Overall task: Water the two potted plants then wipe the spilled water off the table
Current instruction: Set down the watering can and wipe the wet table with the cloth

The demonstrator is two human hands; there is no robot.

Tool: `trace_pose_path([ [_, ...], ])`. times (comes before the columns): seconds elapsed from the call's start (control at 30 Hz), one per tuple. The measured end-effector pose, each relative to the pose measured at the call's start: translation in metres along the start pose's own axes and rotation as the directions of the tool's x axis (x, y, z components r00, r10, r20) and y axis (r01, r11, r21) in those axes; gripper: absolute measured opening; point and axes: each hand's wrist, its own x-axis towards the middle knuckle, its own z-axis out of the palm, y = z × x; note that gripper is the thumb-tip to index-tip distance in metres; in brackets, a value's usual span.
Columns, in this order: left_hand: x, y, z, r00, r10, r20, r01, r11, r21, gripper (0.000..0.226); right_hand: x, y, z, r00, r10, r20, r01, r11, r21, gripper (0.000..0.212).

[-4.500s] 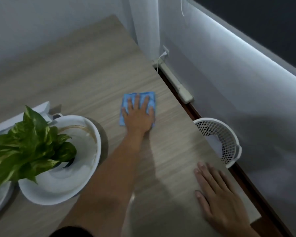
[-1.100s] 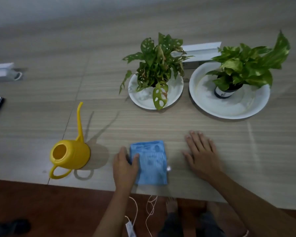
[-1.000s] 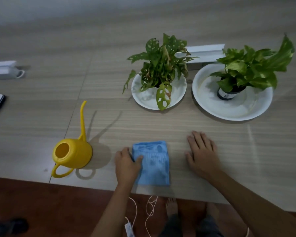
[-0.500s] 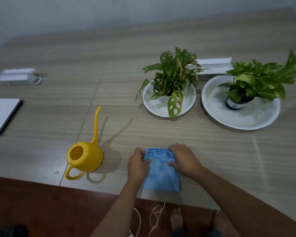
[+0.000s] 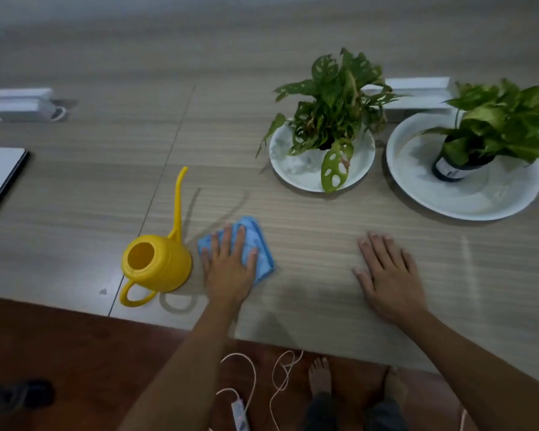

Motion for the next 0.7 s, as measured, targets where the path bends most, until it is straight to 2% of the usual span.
trace_pose_path([
  [0.07, -0.042, -0.008, -0.004, 0.994, -0.096, -0.052, 0.097, 0.995, 0.021, 0.064, -0.002, 0.000, 0.004, 1.000, 0.012, -0.019, -0.012, 1.000, -0.027, 0.065],
  [0.1, -0.070, 0.008, -0.005, 0.997, -0.067, -0.039, 0.068, 0.998, 0.018, 0.065, -0.003, -0.001, 0.005, 0.999, 0.022, -0.031, -0.022, 0.999, -0.023, 0.064],
  [0.17, -0.090, 0.050, -0.002, 0.998, 0.052, 0.041, -0.050, 0.997, -0.050, 0.067, -0.003, -0.003, 0.005, 0.999, 0.024, -0.031, -0.025, 1.000, -0.014, 0.065],
  [0.23, -0.047, 0.071, 0.004, 0.975, 0.213, 0.061, -0.207, 0.975, -0.082, 0.066, -0.001, -0.003, 0.006, 0.999, 0.015, -0.041, -0.015, 1.000, -0.018, 0.065],
  [0.27, -0.013, 0.068, 0.004, 0.969, 0.235, 0.077, -0.230, 0.971, -0.069, 0.065, 0.000, -0.002, 0.006, 0.999, 0.017, -0.036, -0.018, 1.000, -0.023, 0.065],
  [0.3, 0.019, 0.056, 0.003, 0.980, 0.185, 0.069, -0.182, 0.982, -0.047, 0.064, 0.000, -0.002, 0.007, 0.999, 0.023, -0.026, -0.024, 0.999, -0.025, 0.064],
  [0.37, 0.050, 0.019, 0.004, 0.997, -0.025, -0.075, 0.027, 0.999, 0.020, 0.063, 0.000, -0.004, 0.008, 1.000, 0.013, -0.013, -0.014, 1.000, -0.027, 0.064],
  [0.43, 0.019, 0.015, 0.002, 0.983, -0.137, -0.123, 0.141, 0.990, 0.017, 0.063, -0.002, -0.003, 0.008, 1.000, 0.007, -0.006, -0.007, 1.000, -0.026, 0.064],
  [0.47, -0.013, 0.031, 0.001, 0.984, -0.136, -0.115, 0.135, 0.991, -0.017, 0.064, -0.002, -0.003, 0.008, 1.000, 0.017, -0.007, -0.017, 1.000, -0.020, 0.064],
  [0.53, -0.061, 0.078, -0.001, 0.999, 0.029, -0.018, -0.030, 0.996, -0.080, 0.065, -0.001, -0.004, 0.008, 0.999, 0.035, -0.014, -0.035, 0.999, -0.006, 0.064],
  [0.6, -0.054, 0.114, 0.010, 0.962, 0.268, 0.047, -0.264, 0.960, -0.090, 0.064, 0.002, -0.003, 0.008, 1.000, 0.003, -0.007, -0.003, 1.000, 0.018, 0.064],
  [0.63, -0.023, 0.118, 0.013, 0.944, 0.325, 0.062, -0.320, 0.944, -0.080, 0.063, 0.003, 0.000, 0.007, 1.000, -0.017, -0.003, 0.017, 0.999, 0.034, 0.065],
  [0.67, 0.010, 0.112, 0.014, 0.943, 0.322, 0.080, -0.318, 0.946, -0.065, 0.063, 0.002, 0.005, 0.005, 1.000, -0.020, -0.001, 0.020, 0.998, 0.055, 0.065],
  [0.7, 0.041, 0.096, 0.015, 0.964, 0.261, 0.060, -0.259, 0.965, -0.034, 0.062, -0.001, 0.011, 0.004, 1.000, -0.002, -0.013, 0.003, 0.997, 0.080, 0.065],
])
